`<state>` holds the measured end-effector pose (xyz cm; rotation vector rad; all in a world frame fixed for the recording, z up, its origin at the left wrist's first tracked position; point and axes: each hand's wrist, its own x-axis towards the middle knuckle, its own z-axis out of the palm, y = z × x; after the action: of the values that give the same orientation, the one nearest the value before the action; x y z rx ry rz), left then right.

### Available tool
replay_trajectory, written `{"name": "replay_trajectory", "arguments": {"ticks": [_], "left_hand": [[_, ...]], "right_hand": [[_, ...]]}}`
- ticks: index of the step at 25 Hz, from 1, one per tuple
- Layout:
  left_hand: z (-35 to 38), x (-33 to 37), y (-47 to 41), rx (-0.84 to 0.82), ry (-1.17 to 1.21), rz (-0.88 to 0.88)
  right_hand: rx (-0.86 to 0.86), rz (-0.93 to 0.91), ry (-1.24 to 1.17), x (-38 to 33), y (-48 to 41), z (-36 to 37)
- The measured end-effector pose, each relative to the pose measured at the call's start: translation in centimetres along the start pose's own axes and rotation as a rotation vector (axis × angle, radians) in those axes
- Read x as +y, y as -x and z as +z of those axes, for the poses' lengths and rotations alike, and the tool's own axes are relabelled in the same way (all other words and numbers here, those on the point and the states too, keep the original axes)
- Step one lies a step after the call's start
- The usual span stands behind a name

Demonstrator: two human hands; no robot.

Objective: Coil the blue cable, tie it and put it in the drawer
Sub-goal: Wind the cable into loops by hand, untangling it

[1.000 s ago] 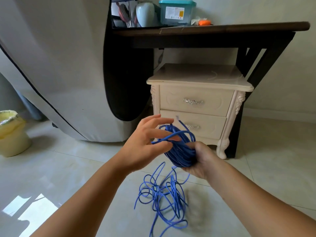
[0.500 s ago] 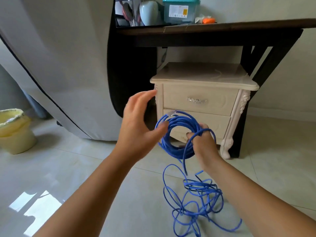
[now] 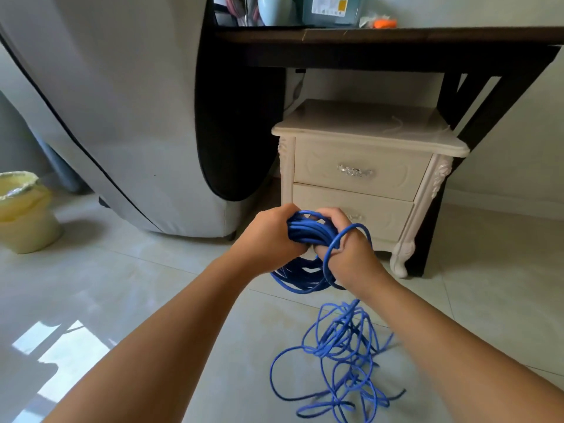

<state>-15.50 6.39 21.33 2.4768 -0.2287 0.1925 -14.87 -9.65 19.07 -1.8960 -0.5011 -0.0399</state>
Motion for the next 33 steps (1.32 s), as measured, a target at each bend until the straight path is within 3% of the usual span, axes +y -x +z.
{"name": "replay_trajectory", "arguments": {"ticks": [3, 7, 8, 10, 12, 13, 16, 17, 21, 24, 26, 30, 33], "left_hand": [[0.0, -0.4, -0.1, 0.173, 0.141, -0.069], [-2.4, -1.1, 0.0, 0.443, 0.596, -0.242], [-3.1, -1.3, 0.2, 0.497, 0.681, -0.280], [-4.0, -2.1, 0.5, 0.547, 0.731, -0.322], [-4.3, -2.7, 0.7, 0.522, 0.713, -0.338], [-4.1, -2.6, 0.8, 0.502, 0.692, -0.335], [-3.0, -1.1, 1.0, 0.472, 0.610, -0.233], [-2.6, -0.4, 1.1, 0.450, 0.581, -0.180], [-2.4, 1.2, 1.3, 0.287, 0.663, -0.142], [-3.0, 0.9, 1.4, 0.088, 0.807, -0.181], [-3.1, 0.7, 1.6, -0.006, 0.847, -0.184], [-2.8, 0.2, 2.0, -0.036, 0.551, -0.161], [-3.1, 0.4, 2.0, 0.033, 0.390, -0.027]], "right_hand": [[-0.082, 0.089, -0.124, -0.8, -0.7, -0.9], [-0.024, 0.521, -0.501, 0.4, -1.3, -4.4], [0.014, 0.622, -0.509, 1.0, -1.2, -5.4], [0.089, 0.699, -0.269, 1.6, -0.7, -6.8], [0.264, 0.582, -0.129, 0.6, -0.7, -6.9], [0.241, 0.478, -0.165, -0.6, -0.5, -6.2], [-0.105, 0.260, -0.144, -3.6, 1.1, -1.6], [-0.148, 0.220, -0.127, -3.3, 1.3, 0.0], [0.031, 0.254, -0.343, -2.4, 0.1, 0.8], [-0.029, 0.213, -0.406, -2.4, -0.5, -0.3], [0.032, 0.238, -0.408, -2.4, -0.4, 0.1], [0.136, 0.251, -0.257, -2.9, -0.6, -0.5], [0.150, 0.244, -0.003, -3.1, -0.8, -1.4]]}}
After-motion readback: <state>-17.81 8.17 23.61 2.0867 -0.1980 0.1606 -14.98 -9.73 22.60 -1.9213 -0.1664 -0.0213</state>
